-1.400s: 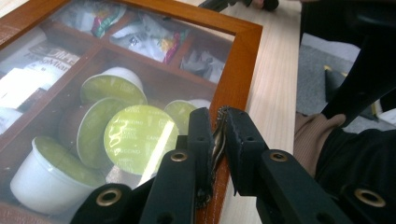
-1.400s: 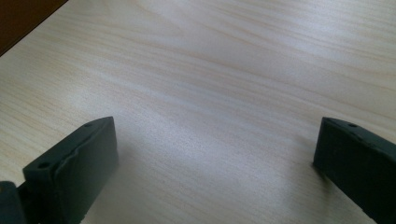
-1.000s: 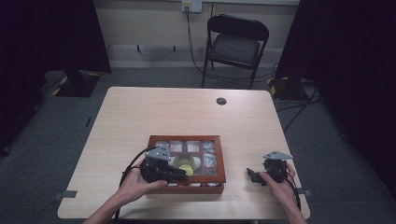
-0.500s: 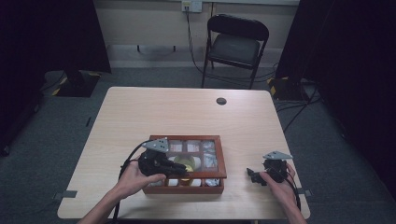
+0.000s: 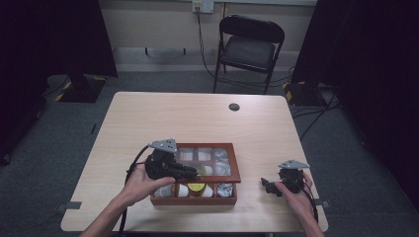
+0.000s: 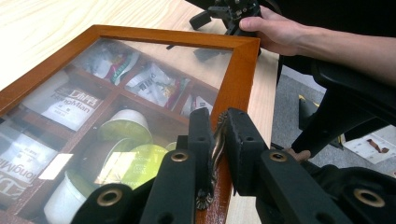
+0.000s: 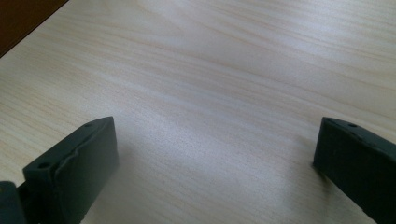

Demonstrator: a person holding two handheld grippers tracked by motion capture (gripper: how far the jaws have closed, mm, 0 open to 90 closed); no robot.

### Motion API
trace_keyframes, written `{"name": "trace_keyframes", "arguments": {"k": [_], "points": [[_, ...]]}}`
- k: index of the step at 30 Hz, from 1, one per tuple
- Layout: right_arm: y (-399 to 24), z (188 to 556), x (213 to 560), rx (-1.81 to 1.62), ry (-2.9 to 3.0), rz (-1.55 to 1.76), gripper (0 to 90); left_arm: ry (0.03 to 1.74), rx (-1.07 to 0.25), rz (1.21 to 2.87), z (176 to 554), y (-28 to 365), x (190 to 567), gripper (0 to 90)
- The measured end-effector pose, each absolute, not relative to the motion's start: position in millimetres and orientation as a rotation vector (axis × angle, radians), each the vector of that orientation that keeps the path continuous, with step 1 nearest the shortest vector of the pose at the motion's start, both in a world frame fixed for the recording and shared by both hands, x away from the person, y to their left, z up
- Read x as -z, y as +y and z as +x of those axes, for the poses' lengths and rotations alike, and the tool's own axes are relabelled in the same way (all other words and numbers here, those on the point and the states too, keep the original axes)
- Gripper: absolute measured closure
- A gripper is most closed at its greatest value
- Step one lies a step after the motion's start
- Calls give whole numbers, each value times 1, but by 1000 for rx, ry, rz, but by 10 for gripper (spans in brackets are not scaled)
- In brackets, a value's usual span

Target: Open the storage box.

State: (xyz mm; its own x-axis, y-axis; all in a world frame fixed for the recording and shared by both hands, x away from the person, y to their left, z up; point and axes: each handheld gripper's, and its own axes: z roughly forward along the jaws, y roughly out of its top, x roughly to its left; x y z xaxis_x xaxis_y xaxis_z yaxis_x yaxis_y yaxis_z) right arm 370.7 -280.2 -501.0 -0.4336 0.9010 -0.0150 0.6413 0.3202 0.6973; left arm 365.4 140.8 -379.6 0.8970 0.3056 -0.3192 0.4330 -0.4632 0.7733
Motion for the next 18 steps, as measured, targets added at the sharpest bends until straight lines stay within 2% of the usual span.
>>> {"name": "trace_keyframes", "arguments": {"k": [18], "points": [[-280,371,501,-878,2189,1368,0,547,171,2096,374,141,364,809]]}}
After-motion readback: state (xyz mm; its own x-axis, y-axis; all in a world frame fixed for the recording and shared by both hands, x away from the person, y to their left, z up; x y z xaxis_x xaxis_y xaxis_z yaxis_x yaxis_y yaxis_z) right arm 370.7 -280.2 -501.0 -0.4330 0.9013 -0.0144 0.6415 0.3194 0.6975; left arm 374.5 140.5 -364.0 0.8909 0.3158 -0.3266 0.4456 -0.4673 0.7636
